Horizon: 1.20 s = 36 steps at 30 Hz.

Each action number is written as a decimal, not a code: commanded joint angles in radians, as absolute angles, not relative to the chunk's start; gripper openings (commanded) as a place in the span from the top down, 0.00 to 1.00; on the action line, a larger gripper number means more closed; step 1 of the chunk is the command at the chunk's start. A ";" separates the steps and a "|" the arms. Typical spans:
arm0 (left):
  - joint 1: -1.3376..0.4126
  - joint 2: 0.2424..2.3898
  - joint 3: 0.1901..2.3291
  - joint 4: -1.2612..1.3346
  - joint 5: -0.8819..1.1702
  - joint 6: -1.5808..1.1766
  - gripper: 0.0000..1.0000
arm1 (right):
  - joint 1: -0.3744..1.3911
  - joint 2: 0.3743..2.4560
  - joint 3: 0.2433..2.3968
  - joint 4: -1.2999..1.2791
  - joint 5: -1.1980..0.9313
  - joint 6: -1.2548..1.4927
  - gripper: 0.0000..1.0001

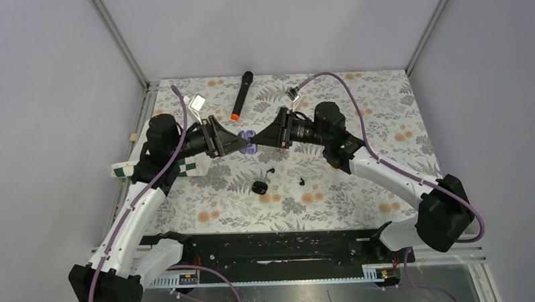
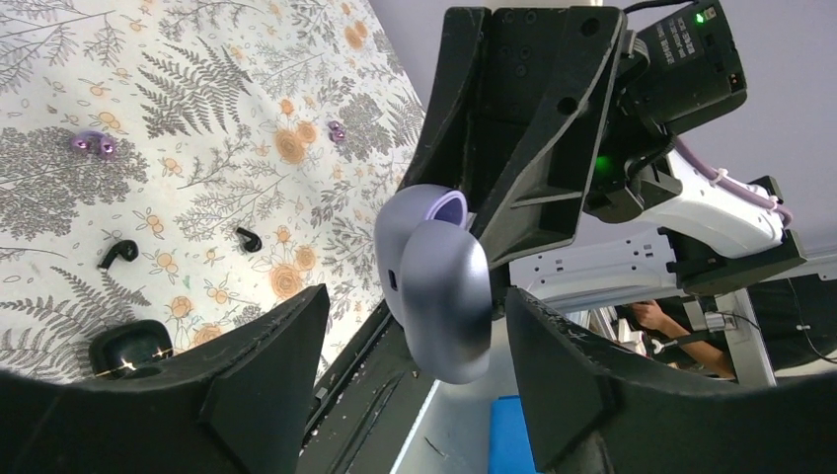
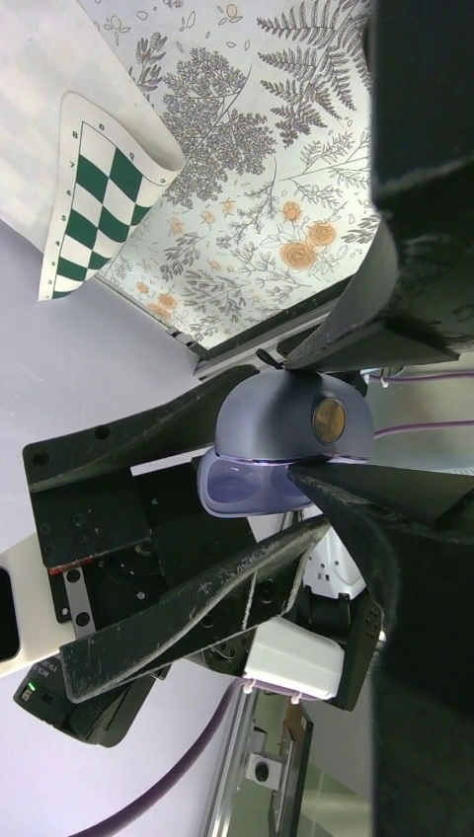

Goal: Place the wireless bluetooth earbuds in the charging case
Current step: Pass from the left arm to the right, then pass from the right arm to the left

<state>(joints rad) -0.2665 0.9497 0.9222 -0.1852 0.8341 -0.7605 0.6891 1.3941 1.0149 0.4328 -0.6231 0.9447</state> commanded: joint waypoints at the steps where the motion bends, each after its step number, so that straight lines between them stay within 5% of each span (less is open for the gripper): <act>1: -0.244 0.924 0.936 -0.197 0.830 -0.726 0.32 | 0.697 1.392 1.039 0.506 -0.649 0.966 0.90; 21: -0.207 0.902 0.884 -0.050 0.904 -0.835 0.51 | 0.696 1.419 1.057 0.509 -0.662 0.983 0.91; 34: -0.207 0.897 0.885 -0.055 0.891 -0.832 1.00 | 0.696 1.426 1.060 0.498 -0.659 0.983 0.90; 36: -0.207 0.898 0.882 -0.062 0.887 -0.827 1.00 | 0.696 1.424 1.060 0.489 -0.657 0.982 0.86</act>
<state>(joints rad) -0.2100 0.9012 0.8764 -0.1093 0.8715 -0.8383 0.6891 1.4242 1.0164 0.4610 -0.6464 0.9775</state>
